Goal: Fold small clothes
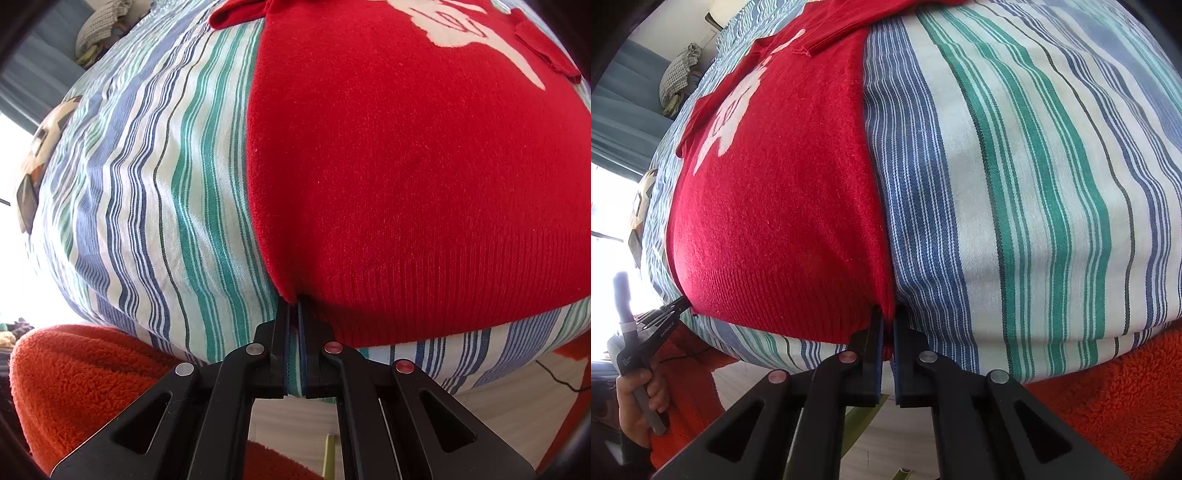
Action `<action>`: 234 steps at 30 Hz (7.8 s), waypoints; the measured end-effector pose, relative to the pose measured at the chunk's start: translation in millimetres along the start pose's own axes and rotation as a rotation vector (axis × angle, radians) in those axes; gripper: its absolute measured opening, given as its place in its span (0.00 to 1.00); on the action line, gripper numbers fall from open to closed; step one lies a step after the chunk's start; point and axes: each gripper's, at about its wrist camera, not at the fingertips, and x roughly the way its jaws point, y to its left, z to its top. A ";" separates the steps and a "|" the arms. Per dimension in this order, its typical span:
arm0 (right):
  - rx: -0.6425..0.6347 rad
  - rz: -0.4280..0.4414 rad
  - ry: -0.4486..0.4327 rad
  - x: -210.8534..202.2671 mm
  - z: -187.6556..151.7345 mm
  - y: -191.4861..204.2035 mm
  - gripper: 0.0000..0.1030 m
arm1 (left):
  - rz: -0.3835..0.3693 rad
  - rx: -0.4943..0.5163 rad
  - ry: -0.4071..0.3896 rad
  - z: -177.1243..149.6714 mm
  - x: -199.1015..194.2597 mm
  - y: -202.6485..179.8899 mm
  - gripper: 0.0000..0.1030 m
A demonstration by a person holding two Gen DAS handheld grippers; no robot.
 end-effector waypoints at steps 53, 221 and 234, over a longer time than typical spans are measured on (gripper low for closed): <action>-0.729 -0.219 -0.311 -22.1 160.1 131.4 0.63 | 0.127 -0.399 -0.330 -13.1 -69.4 102.6 0.78; 0.275 -0.218 -0.509 -160.1 27.1 -171.2 0.72 | -0.192 -0.795 -0.189 167.3 51.4 342.4 0.01; 0.259 -0.239 -0.519 -162.1 25.8 -167.9 0.72 | 0.116 -0.888 -0.079 146.7 75.6 377.2 0.00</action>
